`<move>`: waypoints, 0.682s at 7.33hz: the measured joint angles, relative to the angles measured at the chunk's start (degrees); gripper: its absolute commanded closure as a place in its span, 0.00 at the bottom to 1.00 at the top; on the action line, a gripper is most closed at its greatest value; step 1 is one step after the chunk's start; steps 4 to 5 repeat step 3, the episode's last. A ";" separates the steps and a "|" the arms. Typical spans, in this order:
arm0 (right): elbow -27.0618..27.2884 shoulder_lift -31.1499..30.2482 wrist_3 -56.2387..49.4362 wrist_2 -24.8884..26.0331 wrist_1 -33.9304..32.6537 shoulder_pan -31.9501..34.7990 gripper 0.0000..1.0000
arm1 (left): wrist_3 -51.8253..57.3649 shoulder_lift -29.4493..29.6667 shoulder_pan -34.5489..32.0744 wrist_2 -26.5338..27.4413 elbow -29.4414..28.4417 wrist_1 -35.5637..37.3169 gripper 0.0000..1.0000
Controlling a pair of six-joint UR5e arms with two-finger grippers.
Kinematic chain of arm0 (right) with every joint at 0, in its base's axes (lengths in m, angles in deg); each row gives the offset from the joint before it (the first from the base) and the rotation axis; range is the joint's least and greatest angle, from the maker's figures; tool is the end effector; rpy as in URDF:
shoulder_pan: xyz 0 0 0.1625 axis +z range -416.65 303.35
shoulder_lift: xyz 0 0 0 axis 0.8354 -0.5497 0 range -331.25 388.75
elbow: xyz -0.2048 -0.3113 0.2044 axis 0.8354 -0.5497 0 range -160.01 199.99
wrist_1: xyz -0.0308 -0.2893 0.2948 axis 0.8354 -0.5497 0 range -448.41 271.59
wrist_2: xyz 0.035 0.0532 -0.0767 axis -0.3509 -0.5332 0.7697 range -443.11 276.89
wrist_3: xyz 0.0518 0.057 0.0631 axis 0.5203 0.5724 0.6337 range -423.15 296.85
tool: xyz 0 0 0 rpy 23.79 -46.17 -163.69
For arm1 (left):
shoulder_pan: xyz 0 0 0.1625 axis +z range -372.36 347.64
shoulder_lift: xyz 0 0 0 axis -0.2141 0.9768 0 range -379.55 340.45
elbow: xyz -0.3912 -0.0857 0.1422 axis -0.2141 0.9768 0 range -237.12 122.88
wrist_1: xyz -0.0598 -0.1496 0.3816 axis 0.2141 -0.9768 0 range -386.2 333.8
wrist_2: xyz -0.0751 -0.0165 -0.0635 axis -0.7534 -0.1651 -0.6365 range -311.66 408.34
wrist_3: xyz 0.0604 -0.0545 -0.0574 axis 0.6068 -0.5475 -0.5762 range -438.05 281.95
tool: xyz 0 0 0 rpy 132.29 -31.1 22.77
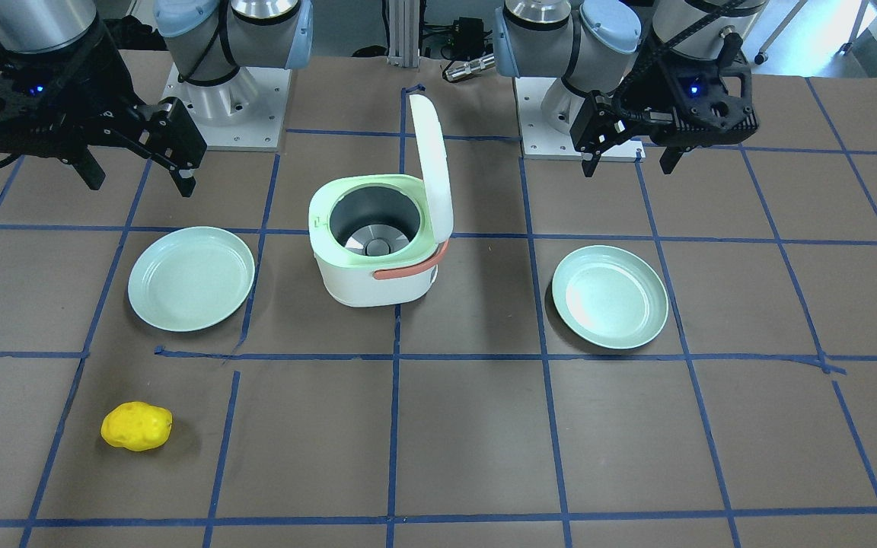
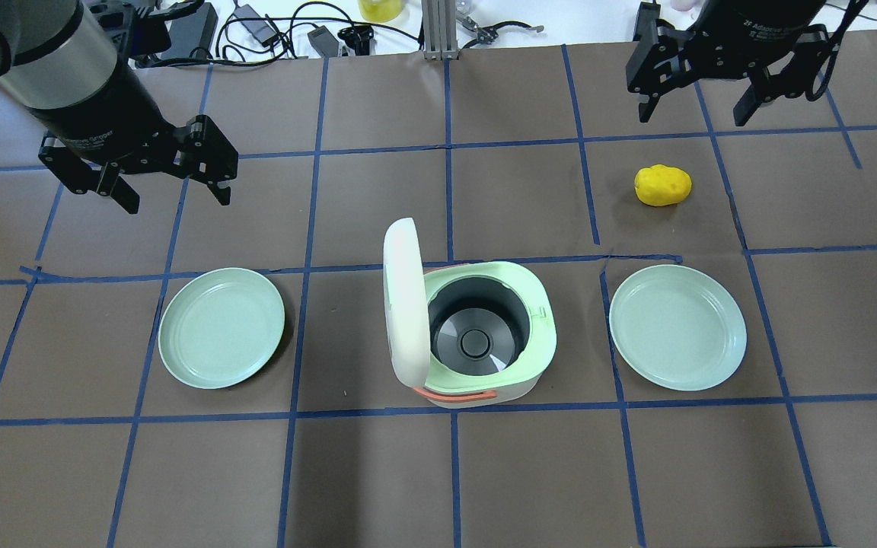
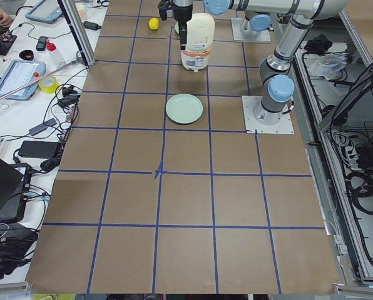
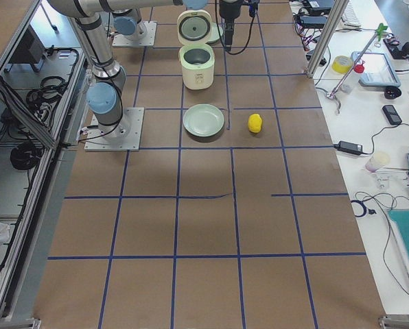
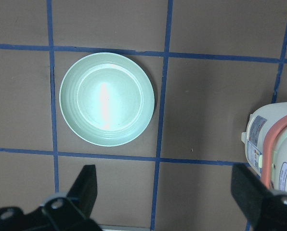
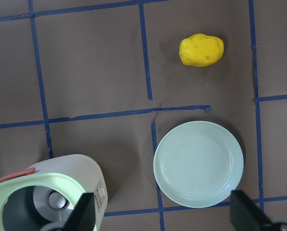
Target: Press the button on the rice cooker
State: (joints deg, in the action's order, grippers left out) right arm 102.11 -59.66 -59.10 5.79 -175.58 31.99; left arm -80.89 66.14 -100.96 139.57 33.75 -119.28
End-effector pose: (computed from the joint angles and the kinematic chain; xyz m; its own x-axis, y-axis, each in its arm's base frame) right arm 0.1232 -0.5102 0.5369 -0.9954 0.0930 -0.0234 0.0942 0.9938 -0.0590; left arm -0.1199 -0.4630 0.5110 -0.9970 -0.0742 -0.0212 -0.0740 0.9972 -0.0073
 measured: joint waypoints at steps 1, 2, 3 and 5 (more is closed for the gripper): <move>0.15 0.00 -0.03 0.05 -0.11 0.05 0.00 | 0.00 0.00 0.00 0.00 0.00 0.00 0.00; 0.28 0.00 -0.06 0.27 -0.16 0.09 0.00 | -0.01 0.00 0.00 0.00 0.00 0.00 0.00; 0.36 0.00 -0.11 0.59 -0.18 0.10 0.00 | -0.01 0.00 0.00 0.00 0.00 0.00 0.00; 0.36 0.00 -0.11 0.59 -0.18 0.10 0.00 | -0.01 0.00 0.00 0.00 0.00 0.00 0.00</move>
